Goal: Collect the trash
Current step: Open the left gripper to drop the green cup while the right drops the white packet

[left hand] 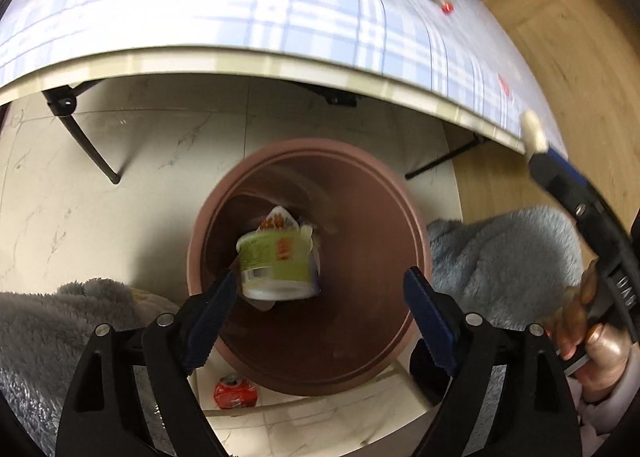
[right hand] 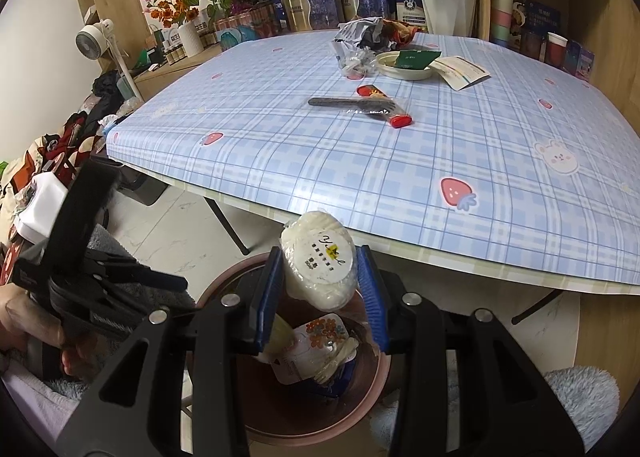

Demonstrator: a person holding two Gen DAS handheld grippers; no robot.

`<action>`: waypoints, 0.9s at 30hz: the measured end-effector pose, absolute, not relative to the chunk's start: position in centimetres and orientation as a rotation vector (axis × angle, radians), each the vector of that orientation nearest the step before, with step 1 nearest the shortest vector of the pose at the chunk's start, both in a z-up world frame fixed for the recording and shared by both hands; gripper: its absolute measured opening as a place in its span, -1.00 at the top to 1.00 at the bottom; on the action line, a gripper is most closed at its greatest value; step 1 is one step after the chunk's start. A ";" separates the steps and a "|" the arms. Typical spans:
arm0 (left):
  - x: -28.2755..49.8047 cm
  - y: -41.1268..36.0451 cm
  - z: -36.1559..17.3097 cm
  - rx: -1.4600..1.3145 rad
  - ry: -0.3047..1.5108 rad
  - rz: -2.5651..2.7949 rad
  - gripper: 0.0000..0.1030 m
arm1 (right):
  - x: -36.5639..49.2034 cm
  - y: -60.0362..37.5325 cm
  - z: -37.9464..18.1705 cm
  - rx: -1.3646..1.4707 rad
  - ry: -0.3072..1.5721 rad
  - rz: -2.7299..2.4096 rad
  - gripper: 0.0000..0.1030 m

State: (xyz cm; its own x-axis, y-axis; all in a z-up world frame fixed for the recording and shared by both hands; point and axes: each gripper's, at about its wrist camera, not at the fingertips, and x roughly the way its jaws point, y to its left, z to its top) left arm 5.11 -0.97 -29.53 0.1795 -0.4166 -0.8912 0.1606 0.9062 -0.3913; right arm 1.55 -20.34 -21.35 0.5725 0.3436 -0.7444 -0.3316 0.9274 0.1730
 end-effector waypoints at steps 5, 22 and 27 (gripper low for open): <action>4.8 0.6 -27.4 -0.277 1.217 -0.357 -0.66 | 1.6 -19.9 -21.6 -0.002 0.887 0.401 0.22; 3.9 6.9 -22.3 -0.391 0.864 -0.068 -0.88 | 2.5 -16.9 -25.0 -0.130 1.024 0.406 0.22; 3.8 7.9 -22.9 -0.418 0.868 -0.031 -0.88 | 2.5 -16.6 -25.4 -0.145 1.035 0.415 0.22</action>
